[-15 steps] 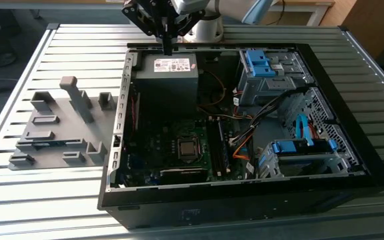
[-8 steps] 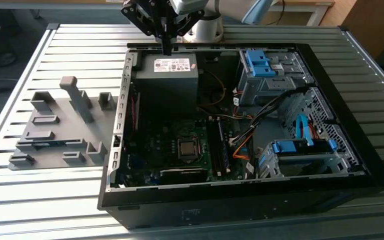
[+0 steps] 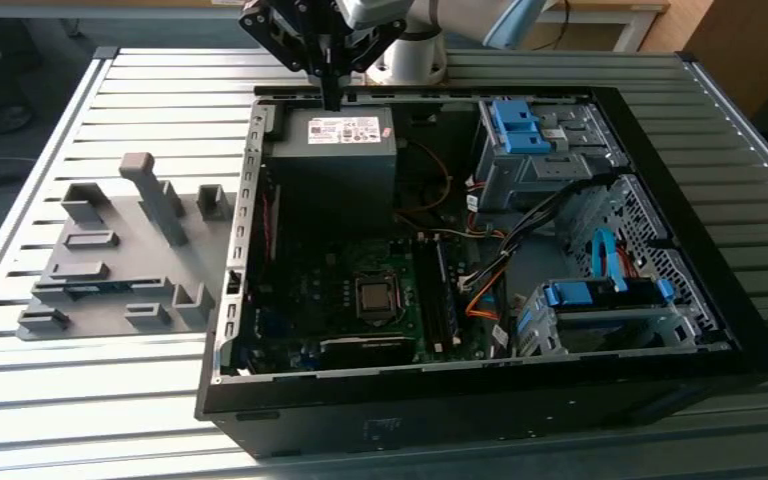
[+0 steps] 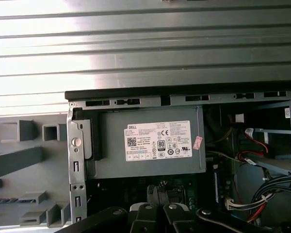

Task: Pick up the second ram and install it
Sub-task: 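Reach for the second ram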

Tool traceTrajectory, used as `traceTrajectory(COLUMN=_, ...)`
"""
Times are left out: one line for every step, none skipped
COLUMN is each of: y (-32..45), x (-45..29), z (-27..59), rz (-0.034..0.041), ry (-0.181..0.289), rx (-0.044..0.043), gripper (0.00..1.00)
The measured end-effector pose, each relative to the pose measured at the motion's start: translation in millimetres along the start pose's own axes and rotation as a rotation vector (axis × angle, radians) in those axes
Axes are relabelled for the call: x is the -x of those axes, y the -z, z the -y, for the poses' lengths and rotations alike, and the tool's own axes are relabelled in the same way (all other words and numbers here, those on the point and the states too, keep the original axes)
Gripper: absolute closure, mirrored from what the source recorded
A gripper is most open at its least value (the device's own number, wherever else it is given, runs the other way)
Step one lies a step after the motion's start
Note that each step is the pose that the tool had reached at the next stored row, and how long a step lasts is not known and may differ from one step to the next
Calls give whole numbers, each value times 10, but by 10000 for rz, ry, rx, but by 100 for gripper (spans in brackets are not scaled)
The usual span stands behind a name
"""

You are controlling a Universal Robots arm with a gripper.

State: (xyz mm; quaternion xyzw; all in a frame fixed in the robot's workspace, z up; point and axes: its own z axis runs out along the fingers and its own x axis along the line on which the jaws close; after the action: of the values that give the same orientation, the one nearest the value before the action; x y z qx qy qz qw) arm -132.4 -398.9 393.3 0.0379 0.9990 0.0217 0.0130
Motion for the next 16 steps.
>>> traceTrajectory(y=0, x=-3, z=0, rz=0, ry=1, rx=0, gripper=89)
traceTrajectory(y=0, x=-6, z=1, rz=1, ry=1, rx=0, gripper=89)
traceTrajectory(y=0, x=-7, z=1, rz=0, ry=2, rx=1, gripper=89)
traceTrajectory(y=0, x=-9, z=1, rz=0, ry=2, rx=0, gripper=89)
traceTrajectory(y=0, x=-12, z=1, rz=0, ry=1, rx=0, gripper=89)
traceTrajectory(y=0, x=-14, z=1, rz=1, ry=1, rx=1, gripper=89)
traceTrajectory(y=0, x=-16, z=1, rz=1, ry=1, rx=1, gripper=89)
traceTrajectory(y=0, x=-18, z=1, rz=1, ry=1, rx=1, gripper=89)
traceTrajectory(y=0, x=-20, z=2, rz=0, ry=1, rx=0, gripper=89)
traceTrajectory(y=0, x=-22, z=2, rz=0, ry=1, rx=0, gripper=89)
traceTrajectory(y=1, x=-24, z=2, rz=0, ry=1, rx=0, gripper=89)
traceTrajectory(y=0, x=-26, z=2, rz=0, ry=0, rx=0, gripper=89)
traceTrajectory(y=1, x=-29, z=2, rz=0, ry=1, rx=0, gripper=89)
traceTrajectory(y=1, x=-31, z=2, rz=0, ry=1, rx=0, gripper=89)
traceTrajectory(y=1, x=-33, z=3, rz=0, ry=1, rx=0, gripper=89)
traceTrajectory(y=0, x=-35, z=3, rz=1, ry=1, rx=1, gripper=89)
